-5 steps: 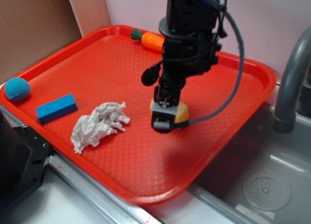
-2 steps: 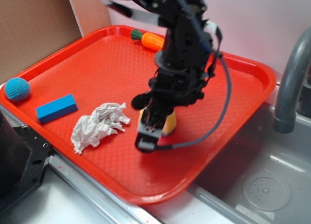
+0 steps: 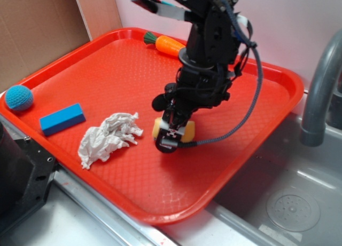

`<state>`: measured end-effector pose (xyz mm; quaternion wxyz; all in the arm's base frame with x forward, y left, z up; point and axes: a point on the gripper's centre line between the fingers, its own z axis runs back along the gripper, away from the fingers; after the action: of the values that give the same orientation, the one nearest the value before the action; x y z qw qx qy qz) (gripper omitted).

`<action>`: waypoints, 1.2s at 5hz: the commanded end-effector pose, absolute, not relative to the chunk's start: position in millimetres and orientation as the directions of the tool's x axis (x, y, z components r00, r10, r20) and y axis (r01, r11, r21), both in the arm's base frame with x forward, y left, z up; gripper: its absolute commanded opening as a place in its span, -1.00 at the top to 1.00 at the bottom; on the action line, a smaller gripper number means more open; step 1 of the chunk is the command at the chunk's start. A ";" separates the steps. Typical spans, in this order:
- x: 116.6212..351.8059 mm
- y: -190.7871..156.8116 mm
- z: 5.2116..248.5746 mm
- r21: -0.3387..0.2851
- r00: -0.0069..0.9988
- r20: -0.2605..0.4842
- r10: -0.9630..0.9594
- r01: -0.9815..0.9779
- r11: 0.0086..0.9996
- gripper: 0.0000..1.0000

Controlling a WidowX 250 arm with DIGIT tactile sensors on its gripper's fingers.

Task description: Grab the green sponge.

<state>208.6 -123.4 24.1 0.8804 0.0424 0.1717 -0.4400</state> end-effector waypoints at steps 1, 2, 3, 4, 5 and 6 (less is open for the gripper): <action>208.6 -108.5 60.9 -0.022 0.717 -0.311 -0.624 0.650 0.759 1.00; 208.4 -95.7 110.0 0.044 0.882 -0.202 -0.425 0.442 0.896 1.00; 204.8 -73.3 159.2 0.048 0.963 -0.144 -0.229 0.238 0.970 1.00; 200.1 -49.3 189.4 0.063 0.985 -0.148 -0.087 0.097 0.993 1.00; 189.2 -18.0 201.6 0.107 0.994 -0.095 0.053 -0.043 0.993 1.00; 177.5 1.8 205.7 0.131 0.991 0.000 0.137 -0.136 0.982 1.00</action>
<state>196.1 21.3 203.7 0.9959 0.0657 0.0243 0.0566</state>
